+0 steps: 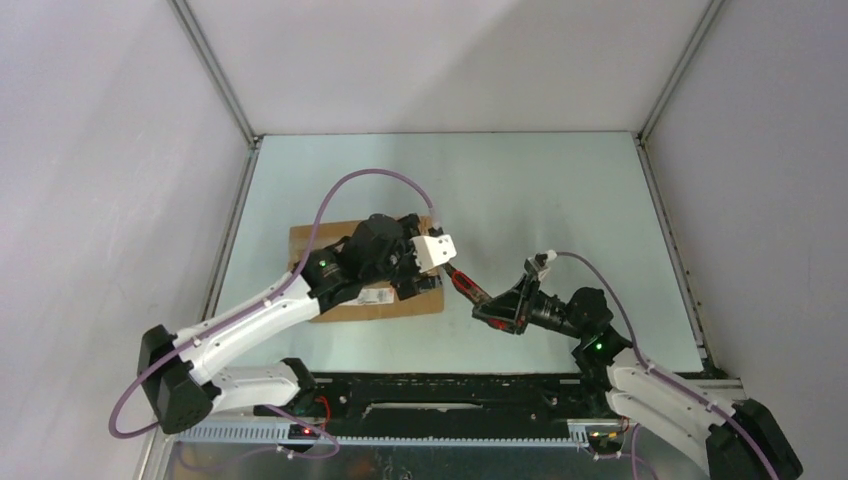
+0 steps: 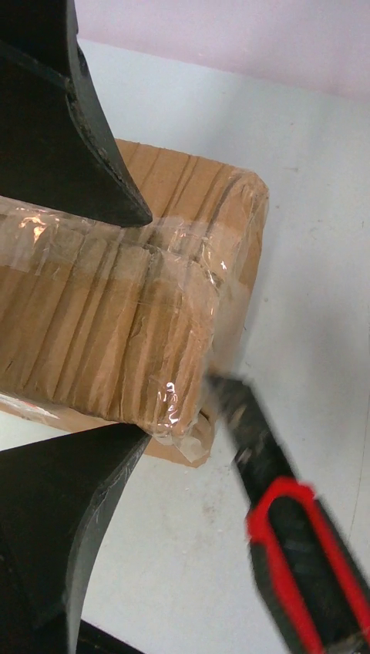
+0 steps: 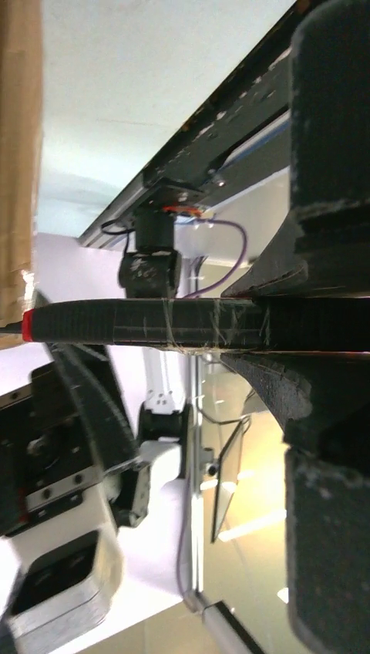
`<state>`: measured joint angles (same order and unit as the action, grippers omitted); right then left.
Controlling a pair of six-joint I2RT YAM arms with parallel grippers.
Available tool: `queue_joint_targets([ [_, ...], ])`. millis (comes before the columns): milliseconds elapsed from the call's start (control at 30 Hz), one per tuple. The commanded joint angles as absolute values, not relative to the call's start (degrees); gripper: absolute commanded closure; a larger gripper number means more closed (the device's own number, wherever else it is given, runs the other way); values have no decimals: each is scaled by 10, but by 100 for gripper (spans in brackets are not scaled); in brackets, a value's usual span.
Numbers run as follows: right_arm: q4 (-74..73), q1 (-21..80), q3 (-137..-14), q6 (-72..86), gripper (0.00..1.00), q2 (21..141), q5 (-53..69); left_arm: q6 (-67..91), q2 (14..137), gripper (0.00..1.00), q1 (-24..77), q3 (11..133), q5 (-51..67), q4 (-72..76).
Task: Unpack the express box
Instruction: Cut the express box at the center of the board.
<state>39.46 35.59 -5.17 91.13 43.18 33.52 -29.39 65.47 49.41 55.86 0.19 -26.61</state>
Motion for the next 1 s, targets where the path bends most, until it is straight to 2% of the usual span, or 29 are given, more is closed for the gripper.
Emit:
queue_joint_targets([
  [0, 260, 325, -79, 841, 100, 375, 450, -286, 670, 2, 486, 573, -5, -261],
  [300, 127, 278, -142, 761, 100, 326, 459, -293, 647, 1, 487, 616, 36, -323],
  [500, 32, 228, -233, 671, 100, 317, 515, -271, 639, 1, 491, 763, 65, -443],
  [767, -113, 216, -337, 536, 100, 322, 591, -208, 638, 0, 493, 892, 258, -523],
  [833, -178, 220, -372, 486, 100, 313, 597, -190, 653, 0, 495, 906, 315, -533],
  [967, -207, 235, -399, 471, 100, 296, 614, -164, 696, 1, 518, 916, 387, -548],
])
